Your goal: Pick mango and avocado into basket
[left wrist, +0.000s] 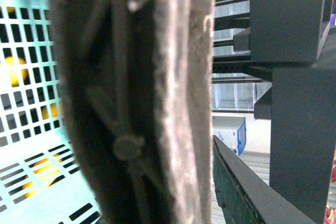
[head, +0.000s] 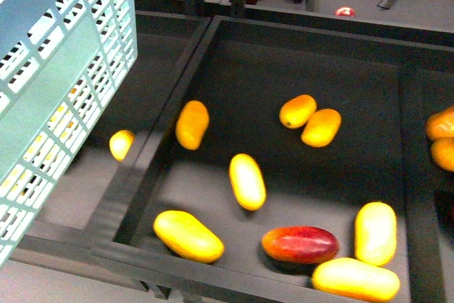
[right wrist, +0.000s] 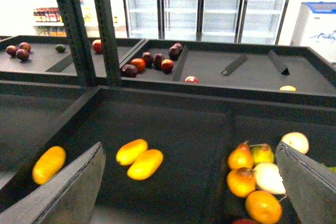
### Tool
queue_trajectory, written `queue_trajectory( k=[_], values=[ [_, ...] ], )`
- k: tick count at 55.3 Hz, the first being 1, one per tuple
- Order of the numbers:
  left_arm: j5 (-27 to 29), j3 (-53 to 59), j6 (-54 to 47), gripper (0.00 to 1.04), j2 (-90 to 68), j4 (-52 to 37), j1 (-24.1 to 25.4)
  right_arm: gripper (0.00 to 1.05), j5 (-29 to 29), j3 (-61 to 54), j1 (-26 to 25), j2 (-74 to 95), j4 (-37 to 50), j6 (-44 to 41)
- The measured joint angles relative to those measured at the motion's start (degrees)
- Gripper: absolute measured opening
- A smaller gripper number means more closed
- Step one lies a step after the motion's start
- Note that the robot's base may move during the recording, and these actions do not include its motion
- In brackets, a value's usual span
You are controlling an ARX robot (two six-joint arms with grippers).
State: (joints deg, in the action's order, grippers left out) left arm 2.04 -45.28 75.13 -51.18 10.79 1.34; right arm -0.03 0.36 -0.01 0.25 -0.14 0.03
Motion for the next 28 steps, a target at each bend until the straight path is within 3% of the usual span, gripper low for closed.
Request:
queue_trajectory(
  k=[28],
  values=[
    [-0.33, -0.02, 0.07, 0.26, -0.02, 0.02, 0.00, 0.97, 0.00, 0.00, 0.00, -0.02, 0.00, 0.00]
  ],
)
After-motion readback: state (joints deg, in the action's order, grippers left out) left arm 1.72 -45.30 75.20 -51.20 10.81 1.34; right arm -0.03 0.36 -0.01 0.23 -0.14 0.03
